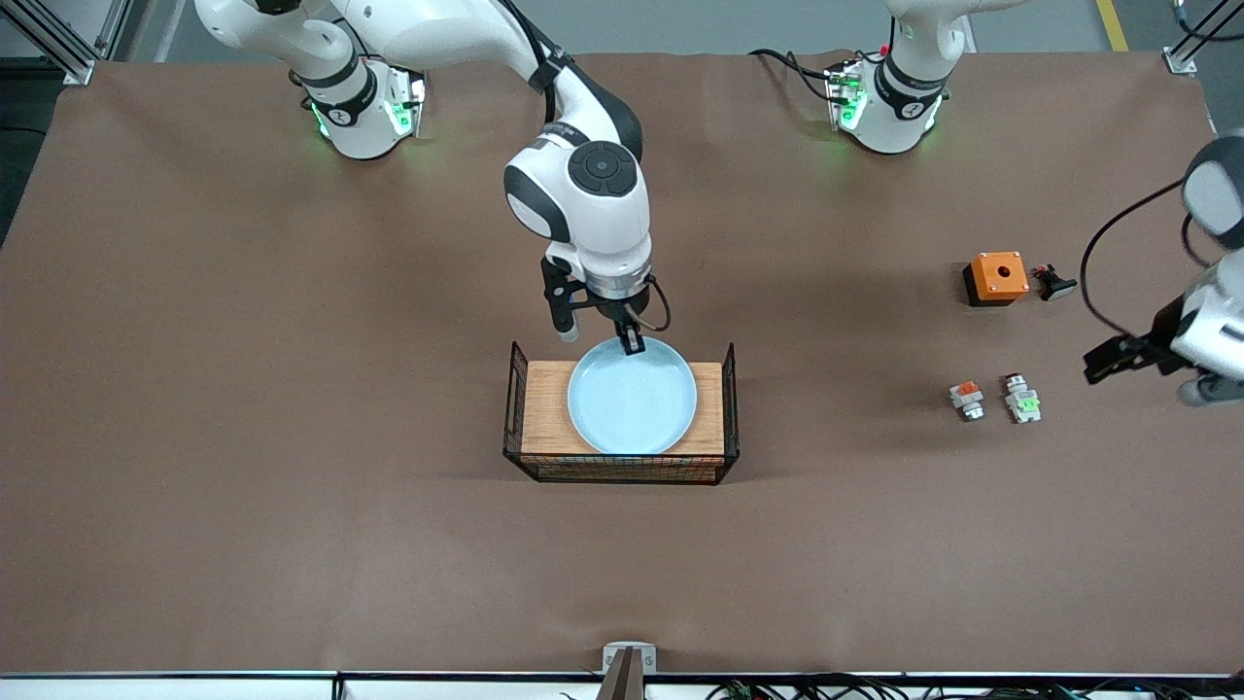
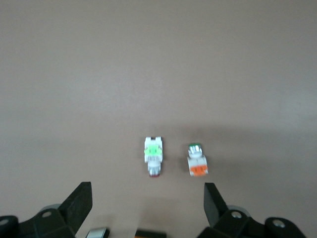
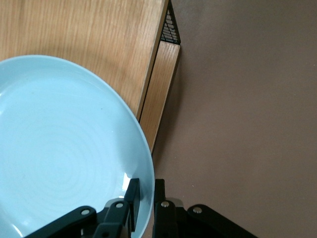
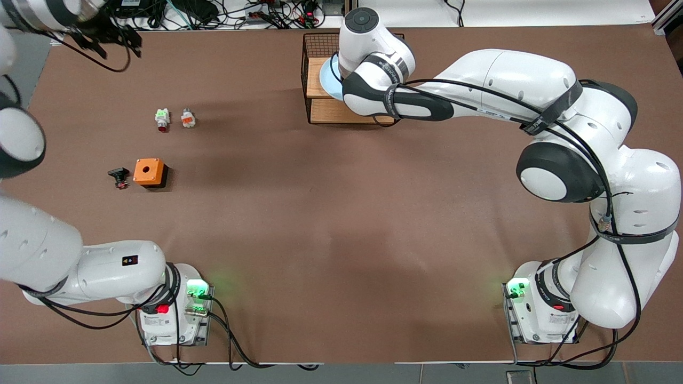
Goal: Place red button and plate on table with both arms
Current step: 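Grip the plate rim with the right gripper while the left gripper withdraws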
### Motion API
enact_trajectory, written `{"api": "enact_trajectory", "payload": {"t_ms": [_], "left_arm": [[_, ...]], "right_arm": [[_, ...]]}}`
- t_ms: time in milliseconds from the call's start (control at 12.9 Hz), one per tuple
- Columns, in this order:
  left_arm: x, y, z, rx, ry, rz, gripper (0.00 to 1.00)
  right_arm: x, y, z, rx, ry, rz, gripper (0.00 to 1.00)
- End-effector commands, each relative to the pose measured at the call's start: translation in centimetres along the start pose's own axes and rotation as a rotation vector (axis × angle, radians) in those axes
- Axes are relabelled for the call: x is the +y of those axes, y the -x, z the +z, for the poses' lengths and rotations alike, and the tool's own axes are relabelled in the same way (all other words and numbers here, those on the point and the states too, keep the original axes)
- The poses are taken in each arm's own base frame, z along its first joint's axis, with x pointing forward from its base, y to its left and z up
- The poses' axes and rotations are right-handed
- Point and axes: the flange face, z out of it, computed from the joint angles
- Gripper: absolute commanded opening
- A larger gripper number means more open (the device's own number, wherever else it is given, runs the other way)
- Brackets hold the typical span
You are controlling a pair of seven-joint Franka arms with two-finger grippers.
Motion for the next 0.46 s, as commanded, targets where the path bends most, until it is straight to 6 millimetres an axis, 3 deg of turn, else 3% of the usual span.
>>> {"api": "enact_trajectory", "payload": {"t_ms": [0, 232, 387], "left_arm": [[-0.1, 1.1, -6.3, -0.025, -0.008, -0.007, 0.99], [1.1, 0.8, -13.8, -0.064, -0.005, 0.008, 0.99], [2.4, 0.7, -17.0, -0.041, 0.000, 0.026, 0.99]], "right_arm": [[-0.5, 0.3, 0.0, 0.007, -0.015, -0.022, 0.05], [-0.9, 0.2, -0.5, 0.002, -0.026, -0.021, 0.02], [-1.1, 0.1, -0.8, 0.003, -0.026, -0.021, 0.02]]}}
